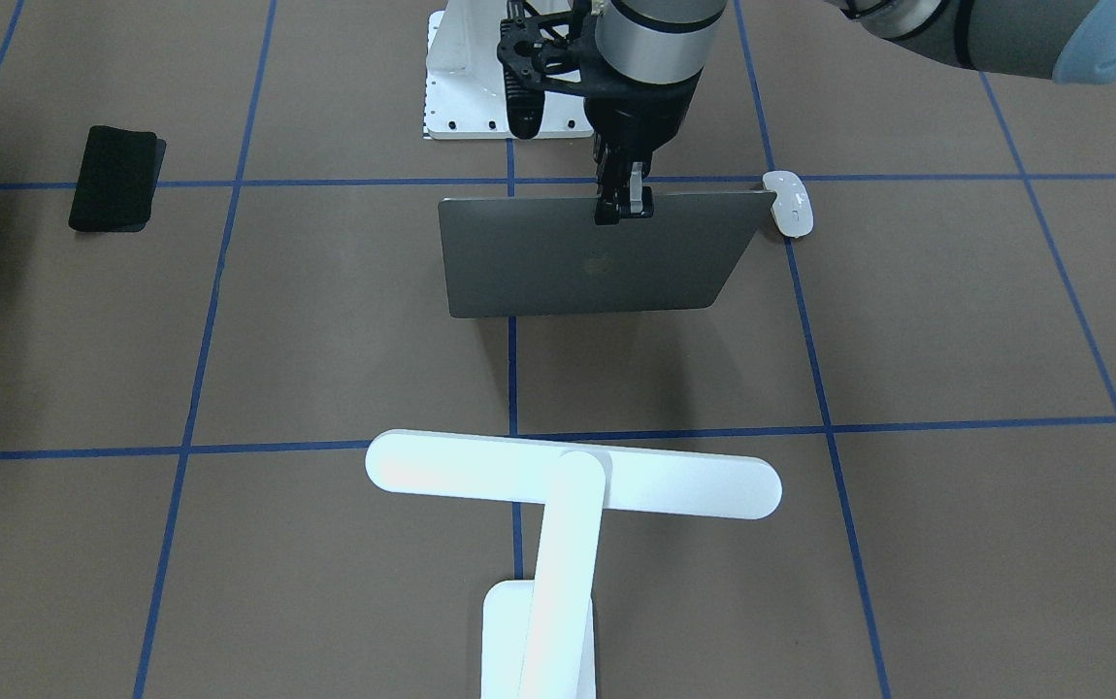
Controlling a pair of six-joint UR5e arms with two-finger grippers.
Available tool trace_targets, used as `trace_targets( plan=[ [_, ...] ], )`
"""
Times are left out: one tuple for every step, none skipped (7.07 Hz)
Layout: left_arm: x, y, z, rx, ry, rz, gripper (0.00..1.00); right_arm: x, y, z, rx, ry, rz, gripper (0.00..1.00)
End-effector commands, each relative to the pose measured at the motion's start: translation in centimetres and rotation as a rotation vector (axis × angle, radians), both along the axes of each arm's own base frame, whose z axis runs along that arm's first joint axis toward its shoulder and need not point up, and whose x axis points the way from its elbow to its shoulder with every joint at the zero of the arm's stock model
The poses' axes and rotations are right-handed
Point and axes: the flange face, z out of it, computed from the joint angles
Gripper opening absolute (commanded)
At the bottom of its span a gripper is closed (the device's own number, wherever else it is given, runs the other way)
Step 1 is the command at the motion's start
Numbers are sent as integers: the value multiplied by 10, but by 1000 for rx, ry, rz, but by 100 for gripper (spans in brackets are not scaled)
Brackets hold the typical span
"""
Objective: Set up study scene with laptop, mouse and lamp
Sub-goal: 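Nudge the laptop into place in front of the lamp with the left gripper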
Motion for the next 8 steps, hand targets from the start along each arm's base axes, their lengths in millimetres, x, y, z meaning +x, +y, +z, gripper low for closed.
trace_targets(
  plan=[
    [1,-1,3,0,-2,-1,0,0,0,0,0,0,0,100],
    [1,-2,3,5,-8,-8,0,0,0,0,0,0,0,100],
    [0,-3,4,5,-10,-10,0,0,-1,-1,1,0,0,100],
    [0,-3,4,6,-11,-11,0,-1,-1,0,1,1,-1,100],
    [3,-8,6,15,-29,-24,0,0,-1,-1,3,1,0,100],
    [6,-12,8,22,-27,-27,0,0,-1,-1,4,1,0,100],
    [6,-13,7,24,-26,-29,0,-1,-1,-1,4,-1,-2,100],
    [6,-13,6,28,-28,-33,0,0,-1,-2,6,-1,0,100]
  ],
)
